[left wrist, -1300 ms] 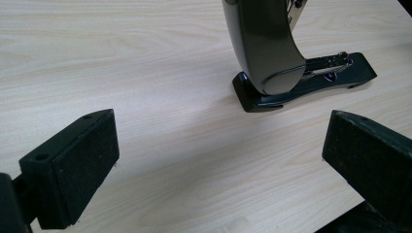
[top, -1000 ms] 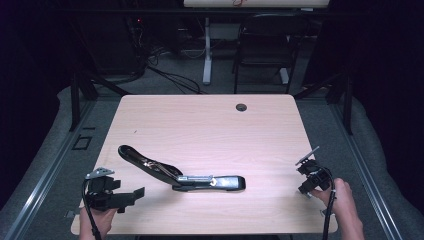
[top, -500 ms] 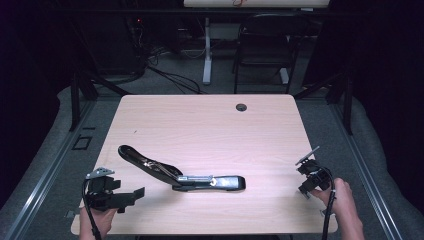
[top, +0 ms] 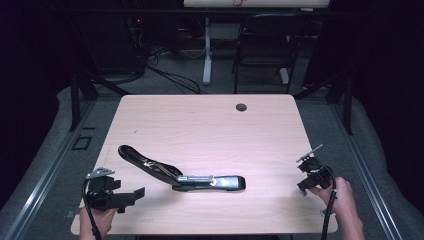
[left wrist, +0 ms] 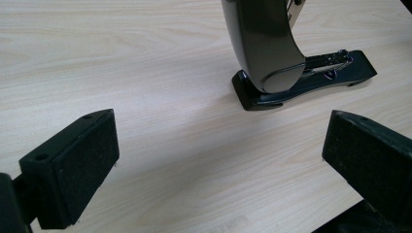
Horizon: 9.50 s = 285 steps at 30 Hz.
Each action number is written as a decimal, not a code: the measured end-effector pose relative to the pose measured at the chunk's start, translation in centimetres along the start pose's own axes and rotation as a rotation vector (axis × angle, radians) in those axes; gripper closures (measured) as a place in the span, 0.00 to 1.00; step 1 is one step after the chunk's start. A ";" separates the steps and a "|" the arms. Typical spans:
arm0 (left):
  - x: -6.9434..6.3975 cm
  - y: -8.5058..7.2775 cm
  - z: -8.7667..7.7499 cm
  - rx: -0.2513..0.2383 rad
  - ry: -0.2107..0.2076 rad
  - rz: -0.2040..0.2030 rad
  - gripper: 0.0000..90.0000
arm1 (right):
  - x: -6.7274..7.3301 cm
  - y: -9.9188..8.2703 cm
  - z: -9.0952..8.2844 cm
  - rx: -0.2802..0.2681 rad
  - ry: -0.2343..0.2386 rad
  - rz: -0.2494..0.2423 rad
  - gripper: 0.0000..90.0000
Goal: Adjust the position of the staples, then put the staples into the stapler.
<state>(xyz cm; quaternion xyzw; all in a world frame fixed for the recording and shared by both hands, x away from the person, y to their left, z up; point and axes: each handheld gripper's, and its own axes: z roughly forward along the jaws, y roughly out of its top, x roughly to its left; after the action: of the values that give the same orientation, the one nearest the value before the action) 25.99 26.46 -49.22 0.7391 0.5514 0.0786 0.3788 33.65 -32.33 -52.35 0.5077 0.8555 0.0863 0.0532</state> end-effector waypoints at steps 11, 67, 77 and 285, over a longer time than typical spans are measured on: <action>0.0 0.0 0.0 0.001 -0.001 0.002 0.00 | 0.2 0.1 -0.8 -0.054 -0.002 0.002 0.87; -0.2 0.0 0.1 0.007 -0.016 0.030 0.00 | 5.7 2.9 -4.1 -0.280 0.077 -0.195 0.87; -0.3 0.0 0.2 0.011 -0.018 0.038 0.00 | 7.2 4.2 -4.1 -0.280 0.097 -0.249 0.87; -0.8 0.1 0.8 0.043 -0.017 0.072 0.00 | 22.5 17.7 1.5 -0.115 0.231 -0.925 0.81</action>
<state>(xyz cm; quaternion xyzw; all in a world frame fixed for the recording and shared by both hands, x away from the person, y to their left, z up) 26.19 25.41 -49.48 0.7670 0.5228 0.0741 0.3645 38.39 -4.10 -50.34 0.0571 0.9858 0.1566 0.0188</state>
